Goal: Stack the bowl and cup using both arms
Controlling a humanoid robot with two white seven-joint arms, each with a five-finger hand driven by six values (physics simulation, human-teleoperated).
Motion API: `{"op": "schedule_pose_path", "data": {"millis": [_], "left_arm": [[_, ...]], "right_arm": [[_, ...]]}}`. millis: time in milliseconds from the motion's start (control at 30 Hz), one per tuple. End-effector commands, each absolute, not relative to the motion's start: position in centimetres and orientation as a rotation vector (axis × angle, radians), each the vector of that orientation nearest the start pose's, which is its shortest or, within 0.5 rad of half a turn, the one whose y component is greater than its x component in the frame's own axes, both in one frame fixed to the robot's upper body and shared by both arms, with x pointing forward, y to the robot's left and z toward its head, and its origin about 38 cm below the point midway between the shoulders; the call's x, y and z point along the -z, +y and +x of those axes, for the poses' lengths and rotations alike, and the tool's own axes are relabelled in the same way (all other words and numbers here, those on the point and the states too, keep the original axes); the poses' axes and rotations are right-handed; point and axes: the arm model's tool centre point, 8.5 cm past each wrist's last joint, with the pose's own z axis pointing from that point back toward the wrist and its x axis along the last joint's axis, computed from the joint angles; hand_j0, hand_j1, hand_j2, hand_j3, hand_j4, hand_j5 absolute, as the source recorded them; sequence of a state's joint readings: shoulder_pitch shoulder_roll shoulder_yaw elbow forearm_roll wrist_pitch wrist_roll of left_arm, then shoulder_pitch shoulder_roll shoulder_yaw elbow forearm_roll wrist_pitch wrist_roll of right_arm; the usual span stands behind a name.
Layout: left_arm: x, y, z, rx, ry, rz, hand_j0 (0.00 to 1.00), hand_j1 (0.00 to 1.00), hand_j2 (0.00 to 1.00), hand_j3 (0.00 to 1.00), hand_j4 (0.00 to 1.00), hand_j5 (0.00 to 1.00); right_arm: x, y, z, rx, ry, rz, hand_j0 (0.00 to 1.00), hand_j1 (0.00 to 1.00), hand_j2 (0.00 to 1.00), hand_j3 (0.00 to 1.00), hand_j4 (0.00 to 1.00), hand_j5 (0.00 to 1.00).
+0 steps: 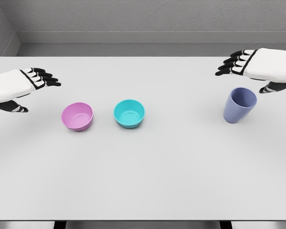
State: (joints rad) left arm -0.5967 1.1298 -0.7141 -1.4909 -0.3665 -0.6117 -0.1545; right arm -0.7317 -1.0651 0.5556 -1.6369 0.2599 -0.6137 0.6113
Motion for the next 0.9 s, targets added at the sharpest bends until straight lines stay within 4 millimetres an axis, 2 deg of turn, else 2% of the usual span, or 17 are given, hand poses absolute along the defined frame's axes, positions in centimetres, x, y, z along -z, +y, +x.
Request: {"op": "schedule_pose_path", "data": {"millis": [0, 133, 167, 200, 233, 267, 300, 367, 500, 567, 667, 767, 867], "left_arm": [[-24.2, 38.5, 40.1, 1.993, -1.466, 0.595, 1.0, 1.0, 1.0, 1.0, 1.0, 1.0], [-23.9, 38.1, 40.2, 1.992, -1.478, 0.584, 1.0, 1.0, 1.0, 1.0, 1.0, 1.0], [-24.3, 37.9, 40.5, 1.997, -1.483, 0.595, 1.0, 1.0, 1.0, 1.0, 1.0, 1.0], [-23.8, 38.0, 40.8, 2.008, -1.457, 0.583, 1.0, 1.0, 1.0, 1.0, 1.0, 1.0], [-23.6, 37.7, 40.9, 2.034, -1.438, 0.569, 1.0, 1.0, 1.0, 1.0, 1.0, 1.0], [-23.3, 37.5, 40.9, 2.109, -1.331, 0.528, 1.0, 1.0, 1.0, 1.0, 1.0, 1.0], [-22.6, 36.1, 40.6, 2.184, -1.263, 0.461, 1.0, 1.0, 1.0, 1.0, 1.0, 1.0], [-21.8, 33.4, 40.4, 2.253, -1.249, 0.385, 1.0, 1.0, 1.0, 1.0, 1.0, 1.0], [-23.4, 32.8, 41.2, 2.256, -1.291, 0.423, 1.0, 1.0, 1.0, 1.0, 1.0, 1.0], [-24.3, 30.8, 41.9, 2.243, -1.374, 0.406, 1.0, 1.0, 1.0, 1.0, 1.0, 1.0], [-23.8, 30.6, 41.8, 2.255, -1.36, 0.391, 1.0, 1.0, 1.0, 1.0, 1.0, 1.0], [-22.9, 29.6, 41.8, 2.291, -1.324, 0.345, 1.0, 1.0, 1.0, 1.0, 1.0, 1.0], [-22.5, 29.4, 41.7, 2.303, -1.31, 0.33, 1.0, 1.0, 1.0, 1.0, 1.0, 1.0]], "right_arm": [[-32.5, -33.6, 40.3, 2.967, 1.862, 0.772, 1.0, 1.0, 1.0, 1.0, 1.0, 1.0], [-33.1, -33.6, 40.2, 2.946, 1.873, 0.79, 1.0, 1.0, 1.0, 1.0, 1.0, 1.0], [-34.6, -34.4, 40.3, 2.909, 1.899, 0.867, 1.0, 1.0, 1.0, 1.0, 1.0, 1.0], [-36.4, -35.3, 40.2, 2.869, 1.914, 0.95, 1.0, 1.0, 1.0, 1.0, 1.0, 1.0], [-37.1, -37.1, 39.6, 2.913, 1.851, 1.018, 1.0, 1.0, 1.0, 1.0, 1.0, 1.0], [-37.6, -37.8, 39.4, 2.925, 1.826, 1.054, 1.0, 1.0, 1.0, 1.0, 1.0, 1.0], [-38.0, -37.9, 39.3, 2.913, 1.836, 1.067, 1.0, 1.0, 1.0, 1.0, 1.0, 1.0], [-37.5, -37.6, 39.4, 2.919, 1.845, 1.038, 1.0, 1.0, 1.0, 1.0, 1.0, 1.0], [-35.7, -37.4, 39.4, 2.981, 1.817, 0.967, 1.0, 1.0, 1.0, 1.0, 1.0, 1.0], [-35.4, -37.2, 39.3, 2.989, 1.813, 0.952, 1.0, 1.0, 1.0, 1.0, 1.0, 1.0], [-33.7, -36.7, 39.3, 3.037, 1.773, 0.881, 1.0, 1.0, 1.0, 1.0, 1.0, 1.0], [-33.5, -36.3, 39.4, 3.033, 1.781, 0.866, 1.0, 1.0, 1.0, 1.0, 1.0, 1.0], [-32.7, -36.2, 39.3, 3.058, 1.762, 0.834, 1.0, 1.0, 1.0, 1.0, 1.0, 1.0]]}}
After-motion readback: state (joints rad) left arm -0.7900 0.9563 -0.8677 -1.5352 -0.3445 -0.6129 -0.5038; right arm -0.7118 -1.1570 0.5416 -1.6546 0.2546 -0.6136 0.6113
